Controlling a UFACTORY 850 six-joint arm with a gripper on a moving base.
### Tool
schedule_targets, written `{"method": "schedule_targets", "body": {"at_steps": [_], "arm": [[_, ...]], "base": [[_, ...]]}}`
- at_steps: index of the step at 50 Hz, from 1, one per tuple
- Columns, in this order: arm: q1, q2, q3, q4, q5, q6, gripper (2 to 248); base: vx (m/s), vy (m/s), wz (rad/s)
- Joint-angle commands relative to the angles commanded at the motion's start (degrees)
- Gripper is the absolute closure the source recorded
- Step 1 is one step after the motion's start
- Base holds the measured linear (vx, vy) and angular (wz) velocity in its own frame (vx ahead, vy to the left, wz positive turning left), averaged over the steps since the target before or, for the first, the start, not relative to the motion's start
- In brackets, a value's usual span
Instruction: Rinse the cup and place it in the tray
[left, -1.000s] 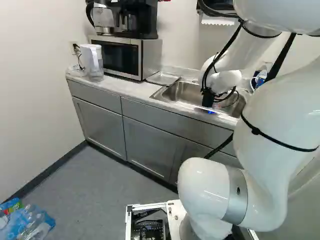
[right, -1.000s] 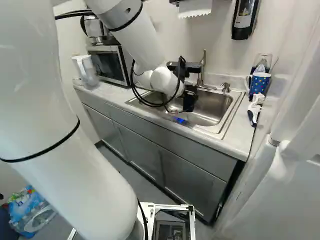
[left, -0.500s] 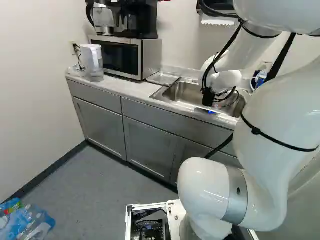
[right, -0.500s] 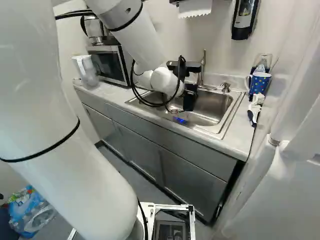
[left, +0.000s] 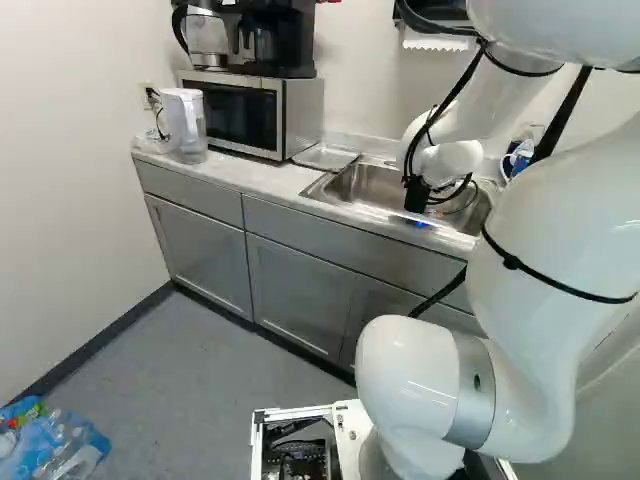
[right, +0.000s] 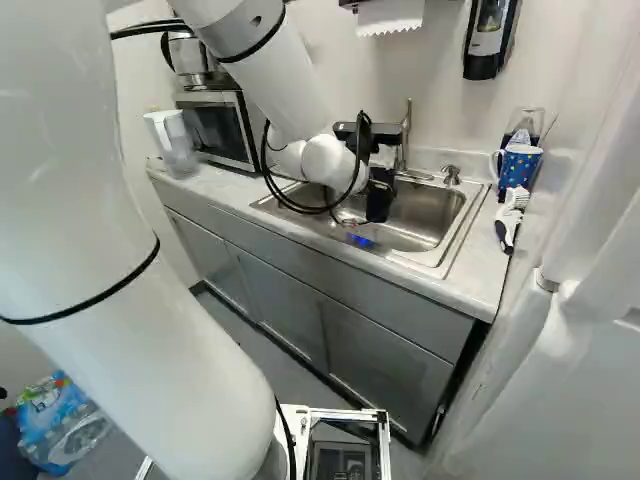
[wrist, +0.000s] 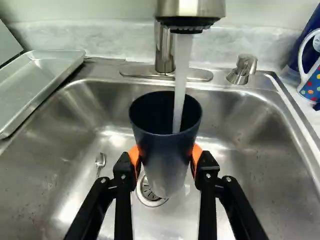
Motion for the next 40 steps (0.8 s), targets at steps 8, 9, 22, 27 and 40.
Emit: {"method": "schedule_targets", "body": {"at_steps": [8, 9, 22, 27, 40], "arm": [[0.0, 0.0, 0.0, 0.0, 0.0, 0.0, 130], [0.0, 0.0, 0.0, 0.0, 0.0, 0.0, 130], [0.0, 0.0, 0.0, 0.0, 0.0, 0.0, 130], [0.0, 0.0, 0.0, 0.0, 0.0, 0.0, 130], [0.0, 0.0, 0.0, 0.0, 0.0, 0.0, 130]], "base": [[0.000, 0.000, 0.000], [0.000, 0.000, 0.000], [0.000, 0.000, 0.000], [0.000, 0.000, 0.000], [0.000, 0.000, 0.000]]}}
